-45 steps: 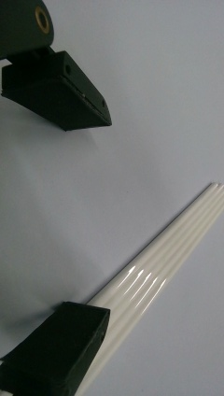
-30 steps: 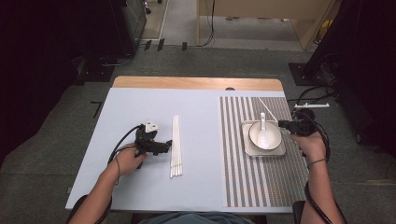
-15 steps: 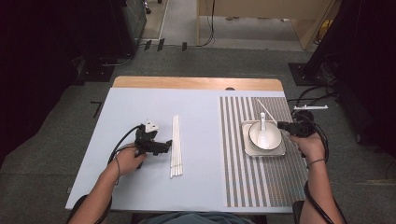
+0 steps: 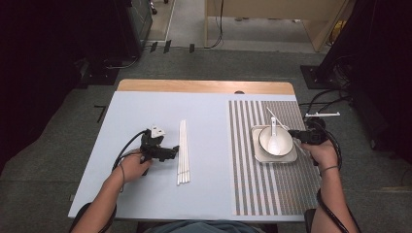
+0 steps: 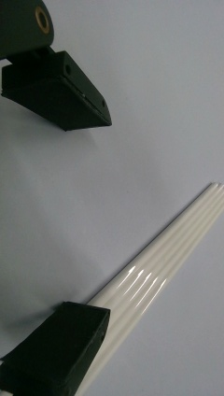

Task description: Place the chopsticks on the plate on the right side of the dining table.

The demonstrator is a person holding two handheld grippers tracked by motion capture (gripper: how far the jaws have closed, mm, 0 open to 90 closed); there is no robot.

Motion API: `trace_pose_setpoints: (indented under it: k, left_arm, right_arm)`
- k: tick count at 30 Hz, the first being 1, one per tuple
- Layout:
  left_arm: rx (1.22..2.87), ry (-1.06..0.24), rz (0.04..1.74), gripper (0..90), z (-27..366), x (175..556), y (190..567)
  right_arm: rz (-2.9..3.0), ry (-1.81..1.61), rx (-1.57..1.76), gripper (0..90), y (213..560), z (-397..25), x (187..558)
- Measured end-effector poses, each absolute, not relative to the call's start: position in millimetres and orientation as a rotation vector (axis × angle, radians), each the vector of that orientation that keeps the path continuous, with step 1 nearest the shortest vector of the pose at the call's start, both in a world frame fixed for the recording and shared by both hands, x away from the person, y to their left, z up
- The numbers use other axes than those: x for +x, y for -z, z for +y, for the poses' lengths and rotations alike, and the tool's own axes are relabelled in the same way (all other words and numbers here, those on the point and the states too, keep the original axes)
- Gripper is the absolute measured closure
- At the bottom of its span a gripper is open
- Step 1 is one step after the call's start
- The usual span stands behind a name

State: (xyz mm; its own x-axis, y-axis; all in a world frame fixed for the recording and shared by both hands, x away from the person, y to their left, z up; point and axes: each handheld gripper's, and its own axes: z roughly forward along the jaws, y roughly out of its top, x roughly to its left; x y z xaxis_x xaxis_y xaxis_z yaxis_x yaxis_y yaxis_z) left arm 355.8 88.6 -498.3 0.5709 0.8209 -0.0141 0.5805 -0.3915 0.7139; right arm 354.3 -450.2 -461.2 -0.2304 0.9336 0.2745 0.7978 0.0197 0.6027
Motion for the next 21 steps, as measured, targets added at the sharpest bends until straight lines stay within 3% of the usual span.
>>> trace_pose_setpoints:
  k: [21]
  left_arm:
    - [2.117, -0.451, 1.114, 7.8, 88.6, 355.7, 498.3]
  right_arm:
    - [2.107, -0.998, 1.807, 84.0, 466.0, -449.4, 355.6]
